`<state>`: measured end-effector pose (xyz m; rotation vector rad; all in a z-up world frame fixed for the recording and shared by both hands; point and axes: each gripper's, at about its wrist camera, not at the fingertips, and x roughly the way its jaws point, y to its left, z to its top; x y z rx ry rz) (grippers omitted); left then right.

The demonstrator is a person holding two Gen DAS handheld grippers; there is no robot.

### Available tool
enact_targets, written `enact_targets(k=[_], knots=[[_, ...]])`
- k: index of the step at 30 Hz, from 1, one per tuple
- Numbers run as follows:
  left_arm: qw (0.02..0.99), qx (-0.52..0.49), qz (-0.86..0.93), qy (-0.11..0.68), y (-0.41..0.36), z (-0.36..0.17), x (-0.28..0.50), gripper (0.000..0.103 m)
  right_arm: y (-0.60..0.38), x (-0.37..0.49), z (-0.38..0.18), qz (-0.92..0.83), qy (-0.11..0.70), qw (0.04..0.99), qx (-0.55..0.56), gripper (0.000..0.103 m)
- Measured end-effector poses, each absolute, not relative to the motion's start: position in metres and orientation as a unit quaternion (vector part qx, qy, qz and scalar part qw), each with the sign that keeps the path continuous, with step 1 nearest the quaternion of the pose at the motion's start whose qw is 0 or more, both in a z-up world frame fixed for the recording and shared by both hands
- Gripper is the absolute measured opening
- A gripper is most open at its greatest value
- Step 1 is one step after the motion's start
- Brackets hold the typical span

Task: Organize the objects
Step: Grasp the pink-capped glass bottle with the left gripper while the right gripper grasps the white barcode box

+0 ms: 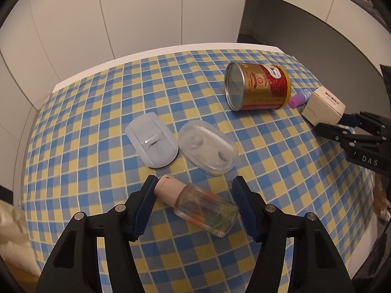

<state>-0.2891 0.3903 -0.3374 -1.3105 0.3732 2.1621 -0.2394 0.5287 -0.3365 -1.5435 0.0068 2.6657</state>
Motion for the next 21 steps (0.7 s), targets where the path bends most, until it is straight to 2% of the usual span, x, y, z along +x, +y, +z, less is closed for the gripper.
enact_targets(k=[10,15,16,17,19,21], knots=[[0.222,-0.517,0.818,0.118,0.371,-0.339,-0.296,0.063,0.528,-0.225,-0.322,0.864,0.022,0.039,-0.502,0.054],[0.207,-0.533,0.817,0.073,0.349,-0.338,-0.292,0.064,0.517,-0.216,-0.328,0.854,0.025,0.033,-0.519,0.055],[0.214,-0.536,0.814,0.063,0.343,-0.337,-0.293,0.065,0.516,-0.216,-0.329,0.852,0.029,0.029,-0.523,0.064],[0.216,-0.538,0.812,0.060,0.341,-0.337,-0.293,0.066,0.515,-0.216,-0.330,0.850,0.032,0.026,-0.526,0.077],[0.236,-0.539,0.807,0.058,0.328,-0.334,-0.291,0.071,0.514,-0.216,-0.330,0.852,0.032,0.028,-0.521,0.083],[0.253,-0.539,0.800,0.070,0.329,-0.335,-0.297,0.078,0.513,-0.215,-0.329,0.855,0.027,0.031,-0.518,0.083]])
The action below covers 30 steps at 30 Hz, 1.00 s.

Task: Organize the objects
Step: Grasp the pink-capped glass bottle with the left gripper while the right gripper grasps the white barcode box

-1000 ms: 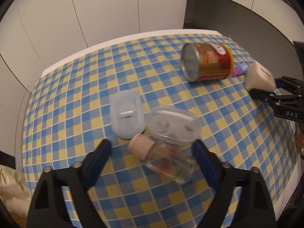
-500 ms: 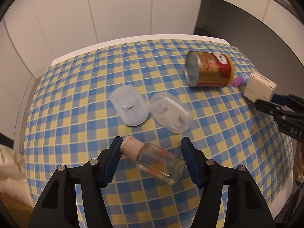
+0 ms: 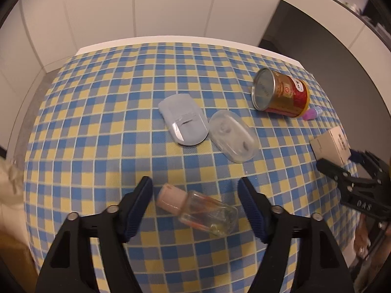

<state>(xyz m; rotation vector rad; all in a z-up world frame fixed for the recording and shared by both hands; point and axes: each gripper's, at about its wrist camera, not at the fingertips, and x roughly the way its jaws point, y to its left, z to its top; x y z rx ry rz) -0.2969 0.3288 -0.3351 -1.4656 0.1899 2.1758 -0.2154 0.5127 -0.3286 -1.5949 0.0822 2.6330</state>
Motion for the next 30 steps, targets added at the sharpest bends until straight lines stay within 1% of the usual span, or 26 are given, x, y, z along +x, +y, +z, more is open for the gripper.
enact_targets(k=[1,3,6,7,13,17,20,23,26,30], knots=[[0.262,-0.538,0.798,0.078,0.329,-0.335,-0.299,0.085,0.512,-0.216,-0.330,0.854,0.025,0.032,-0.518,0.083],[0.282,-0.530,0.792,0.113,0.329,-0.334,-0.303,0.088,0.512,-0.219,-0.334,0.854,0.025,0.033,-0.518,0.083],[0.294,-0.520,0.782,0.178,0.334,-0.333,-0.298,0.088,0.515,-0.220,-0.338,0.853,0.036,0.030,-0.519,0.083],[0.294,-0.517,0.782,0.187,0.337,-0.335,-0.297,0.088,0.518,-0.221,-0.340,0.854,0.041,0.029,-0.518,0.083],[0.291,-0.507,0.787,0.197,0.337,-0.340,-0.289,0.090,0.526,-0.219,-0.344,0.858,0.052,0.032,-0.511,0.083],[0.301,-0.493,0.788,0.214,0.337,-0.340,-0.287,0.090,0.518,-0.226,-0.344,0.861,0.028,0.037,-0.507,0.083],[0.318,-0.465,0.783,0.265,0.339,-0.338,-0.283,0.090,0.510,-0.231,-0.341,0.863,-0.004,0.043,-0.503,0.083],[0.343,-0.445,0.768,0.308,0.340,-0.337,-0.280,0.090,0.505,-0.230,-0.339,0.863,-0.011,0.041,-0.503,0.083],[0.362,-0.449,0.754,0.314,0.339,-0.338,-0.284,0.090,0.505,-0.229,-0.341,0.863,-0.003,0.037,-0.503,0.083],[0.377,-0.456,0.749,0.298,0.340,-0.343,-0.290,0.090,0.503,-0.229,-0.344,0.863,0.004,0.036,-0.503,0.083]])
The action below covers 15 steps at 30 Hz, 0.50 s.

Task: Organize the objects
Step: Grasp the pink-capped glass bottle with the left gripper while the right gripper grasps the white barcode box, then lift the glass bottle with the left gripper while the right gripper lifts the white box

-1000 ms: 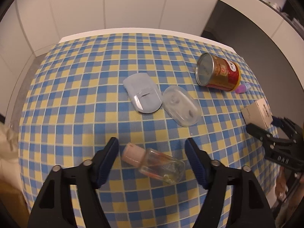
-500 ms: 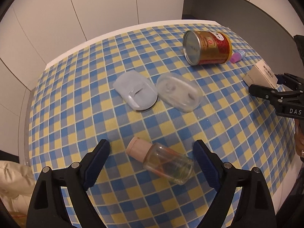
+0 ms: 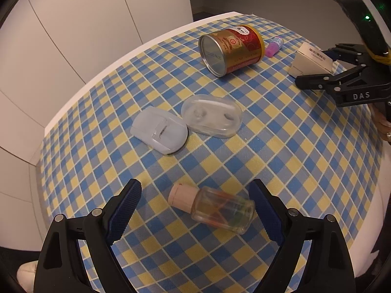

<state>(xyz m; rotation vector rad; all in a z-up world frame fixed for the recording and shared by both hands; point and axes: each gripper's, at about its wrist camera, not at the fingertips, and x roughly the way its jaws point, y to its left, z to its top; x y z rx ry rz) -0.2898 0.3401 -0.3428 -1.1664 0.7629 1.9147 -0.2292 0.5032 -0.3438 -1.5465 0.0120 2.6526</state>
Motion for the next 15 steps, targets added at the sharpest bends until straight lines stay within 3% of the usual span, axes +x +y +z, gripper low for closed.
enact_targets(k=[2,4,5,6,15], knots=[[0.380,-0.460,0.751,0.281,0.320,-0.344,-0.302,0.085,0.504,-0.229,-0.345,0.864,0.004,0.035,-0.503,0.083],[0.393,-0.470,0.751,0.246,0.304,-0.347,-0.315,0.065,0.504,-0.230,-0.346,0.864,0.005,0.032,-0.502,0.080],[0.387,-0.472,0.756,0.236,0.298,-0.349,-0.321,0.064,0.508,-0.230,-0.346,0.865,0.004,0.030,-0.500,0.064],[0.365,-0.476,0.767,0.228,0.295,-0.350,-0.326,0.064,0.507,-0.230,-0.347,0.866,0.003,0.029,-0.500,0.055],[0.253,-0.513,0.800,0.181,0.290,-0.343,-0.342,0.064,0.504,-0.227,-0.342,0.864,0.005,0.033,-0.502,0.054]])
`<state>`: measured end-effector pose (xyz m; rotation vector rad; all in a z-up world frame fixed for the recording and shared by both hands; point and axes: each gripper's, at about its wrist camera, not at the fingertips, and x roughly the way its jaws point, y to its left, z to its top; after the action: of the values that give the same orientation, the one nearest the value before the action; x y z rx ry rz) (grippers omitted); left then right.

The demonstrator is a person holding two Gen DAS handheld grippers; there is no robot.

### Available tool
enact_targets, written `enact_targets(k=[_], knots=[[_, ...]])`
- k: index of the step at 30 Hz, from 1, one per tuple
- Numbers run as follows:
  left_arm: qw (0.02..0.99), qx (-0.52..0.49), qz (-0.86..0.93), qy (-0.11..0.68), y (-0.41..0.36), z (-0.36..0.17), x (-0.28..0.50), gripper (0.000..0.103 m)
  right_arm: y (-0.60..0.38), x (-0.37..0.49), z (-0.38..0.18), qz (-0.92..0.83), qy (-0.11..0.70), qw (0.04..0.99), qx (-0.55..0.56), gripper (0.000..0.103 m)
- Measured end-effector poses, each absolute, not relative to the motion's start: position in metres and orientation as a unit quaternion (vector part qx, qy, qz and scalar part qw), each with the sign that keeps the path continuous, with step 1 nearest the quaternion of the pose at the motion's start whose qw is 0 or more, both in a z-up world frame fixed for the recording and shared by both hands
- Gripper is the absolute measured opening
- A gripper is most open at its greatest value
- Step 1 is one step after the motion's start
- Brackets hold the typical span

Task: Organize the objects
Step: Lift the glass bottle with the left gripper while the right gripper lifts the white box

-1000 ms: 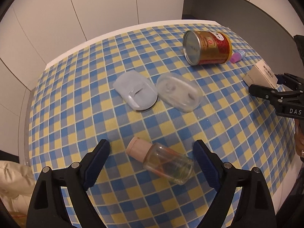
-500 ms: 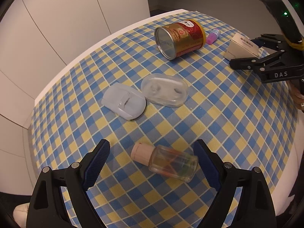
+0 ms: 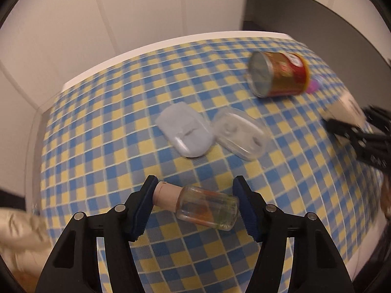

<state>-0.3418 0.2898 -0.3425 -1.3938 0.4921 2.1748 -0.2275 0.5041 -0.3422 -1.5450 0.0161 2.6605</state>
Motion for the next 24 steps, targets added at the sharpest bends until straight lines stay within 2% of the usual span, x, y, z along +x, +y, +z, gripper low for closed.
enact_targets(k=[8,15,24], knots=[[0.149,-0.550,0.811,0.130,0.278,-0.329,-0.344,0.064,0.505,-0.232,-0.331,0.857,0.031,0.043,-0.512,0.054],[0.121,-0.551,0.816,0.127,0.291,-0.306,-0.337,0.064,0.500,-0.244,-0.315,0.854,0.032,0.050,-0.517,0.054],[0.102,-0.532,0.835,0.100,0.298,-0.255,-0.322,0.064,0.492,-0.244,-0.263,0.860,0.030,0.055,-0.507,0.054]])
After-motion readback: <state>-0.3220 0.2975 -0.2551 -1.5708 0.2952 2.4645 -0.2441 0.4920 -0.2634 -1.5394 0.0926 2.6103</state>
